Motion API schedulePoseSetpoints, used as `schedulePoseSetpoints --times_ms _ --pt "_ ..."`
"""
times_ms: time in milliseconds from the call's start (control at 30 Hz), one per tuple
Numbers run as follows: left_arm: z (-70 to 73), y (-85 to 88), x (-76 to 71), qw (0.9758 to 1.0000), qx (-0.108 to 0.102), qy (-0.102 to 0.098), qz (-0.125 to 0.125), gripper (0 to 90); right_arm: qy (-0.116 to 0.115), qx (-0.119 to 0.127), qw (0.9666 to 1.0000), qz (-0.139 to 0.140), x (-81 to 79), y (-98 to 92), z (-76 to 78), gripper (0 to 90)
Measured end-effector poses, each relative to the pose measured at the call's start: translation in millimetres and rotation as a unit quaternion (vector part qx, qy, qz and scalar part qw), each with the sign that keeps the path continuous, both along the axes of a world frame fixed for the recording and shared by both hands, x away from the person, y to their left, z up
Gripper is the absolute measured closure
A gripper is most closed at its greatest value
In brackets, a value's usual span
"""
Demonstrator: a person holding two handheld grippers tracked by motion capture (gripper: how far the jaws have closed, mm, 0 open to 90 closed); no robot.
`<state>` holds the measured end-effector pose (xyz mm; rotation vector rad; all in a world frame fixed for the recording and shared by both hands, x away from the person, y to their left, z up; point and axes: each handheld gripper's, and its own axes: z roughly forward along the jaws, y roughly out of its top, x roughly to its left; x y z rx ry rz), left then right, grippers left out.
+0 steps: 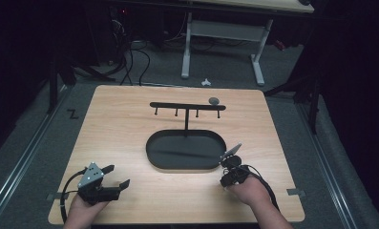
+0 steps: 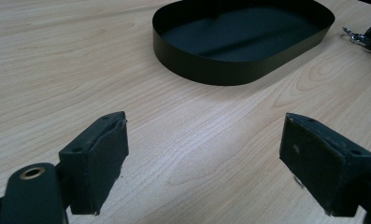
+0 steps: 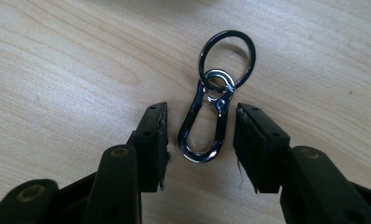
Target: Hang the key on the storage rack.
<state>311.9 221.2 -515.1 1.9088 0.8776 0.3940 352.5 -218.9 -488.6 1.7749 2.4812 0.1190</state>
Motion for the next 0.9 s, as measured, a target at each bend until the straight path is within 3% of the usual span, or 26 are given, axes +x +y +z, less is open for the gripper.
schedulePoseSetpoints --times_ms 333,600,900 --pt "0.0 1.4 -0.5 1.0 -0.003 0.0 0.001 15.9 0.014 0.001 0.9997 0.018 5.3 -3.0 -0.1 56.6" --pt "-0.5 -0.6 -1.0 1.0 -0.001 0.0 0.001 16.0 0.018 -0.001 0.9994 0.028 4.3 -0.8 0.6 66.1" --pt "-0.6 -0.1 -0.5 1.0 0.001 0.0 0.003 16.1 0.022 -0.002 0.9989 0.041 5.1 -0.6 0.7 66.8"
